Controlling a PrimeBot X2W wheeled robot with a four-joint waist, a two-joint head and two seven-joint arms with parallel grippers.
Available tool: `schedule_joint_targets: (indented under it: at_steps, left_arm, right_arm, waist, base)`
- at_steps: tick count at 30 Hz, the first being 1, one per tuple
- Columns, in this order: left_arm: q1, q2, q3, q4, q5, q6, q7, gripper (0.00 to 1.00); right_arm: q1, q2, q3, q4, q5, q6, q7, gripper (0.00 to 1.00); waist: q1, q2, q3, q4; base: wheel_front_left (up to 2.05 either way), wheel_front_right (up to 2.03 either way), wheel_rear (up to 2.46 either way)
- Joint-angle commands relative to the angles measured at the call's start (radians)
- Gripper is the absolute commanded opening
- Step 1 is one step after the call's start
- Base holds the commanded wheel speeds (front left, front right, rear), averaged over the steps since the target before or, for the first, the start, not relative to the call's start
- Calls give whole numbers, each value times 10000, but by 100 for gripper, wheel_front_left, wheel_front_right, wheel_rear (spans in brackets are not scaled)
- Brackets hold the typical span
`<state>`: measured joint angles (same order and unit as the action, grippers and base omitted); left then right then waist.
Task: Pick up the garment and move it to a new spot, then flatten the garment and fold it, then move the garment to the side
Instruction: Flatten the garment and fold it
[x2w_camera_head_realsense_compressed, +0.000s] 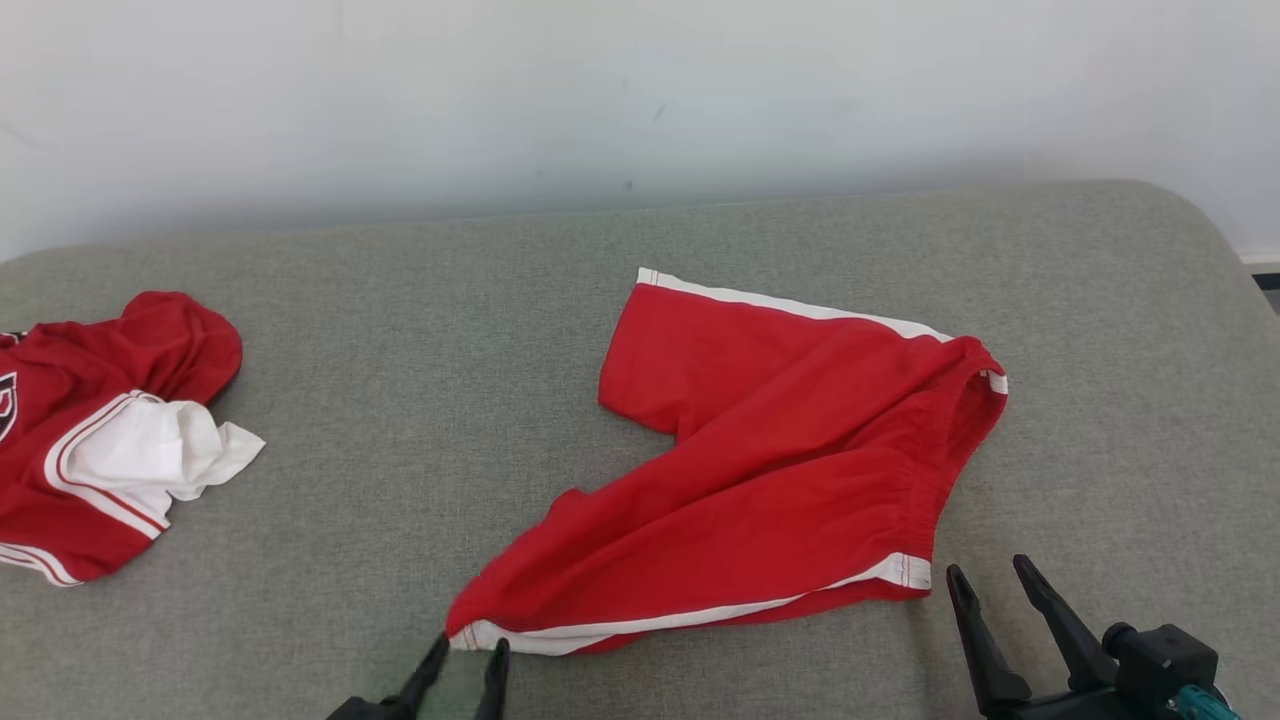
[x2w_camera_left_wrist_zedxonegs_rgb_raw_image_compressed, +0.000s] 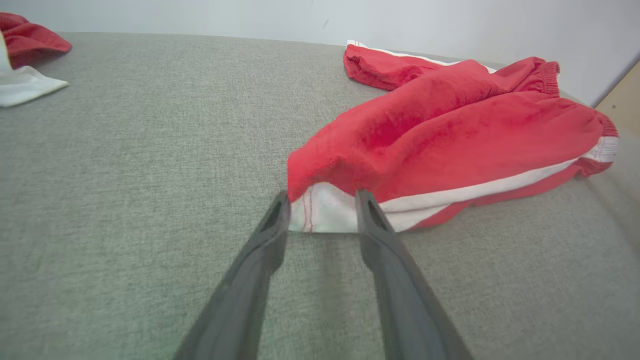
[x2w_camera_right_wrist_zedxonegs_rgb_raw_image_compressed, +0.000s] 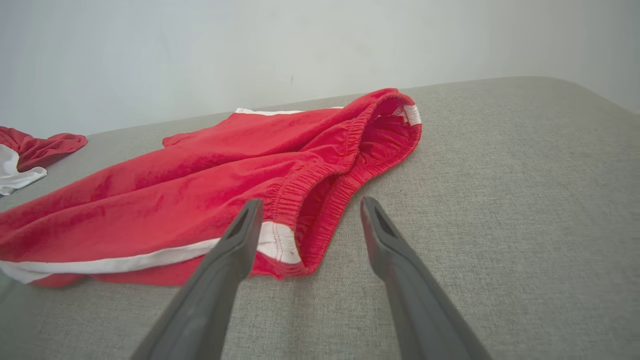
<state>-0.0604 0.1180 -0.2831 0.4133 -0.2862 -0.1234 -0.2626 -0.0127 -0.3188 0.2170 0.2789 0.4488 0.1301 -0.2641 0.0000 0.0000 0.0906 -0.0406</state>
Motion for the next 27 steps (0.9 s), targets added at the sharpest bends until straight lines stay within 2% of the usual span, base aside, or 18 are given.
schedule_joint_targets:
  at_steps: [1, 14, 27]
  left_arm:
    - [185, 25, 89, 18, 81, -17, -25, 100]
    - [20, 109, 505, 229, 261, -78, -25, 100]
    - [-754, 388, -244, 1038, -77, -62, -23, 100]
  right_arm:
    - [153, -33, 19, -35, 79, 16, -11, 100]
    - [39, -268, 460, 59, -122, 16, -11, 100]
    - [-983, -592, 1621, 1101, 2, 16, -11, 100]
  waist:
    - [0, 0, 11, -32]
    - [0, 0, 177, 18]
    - [0, 0, 210, -138]
  base:
    - [0, 0, 0]
    - [0, 0, 0]
    - [0, 0, 0]
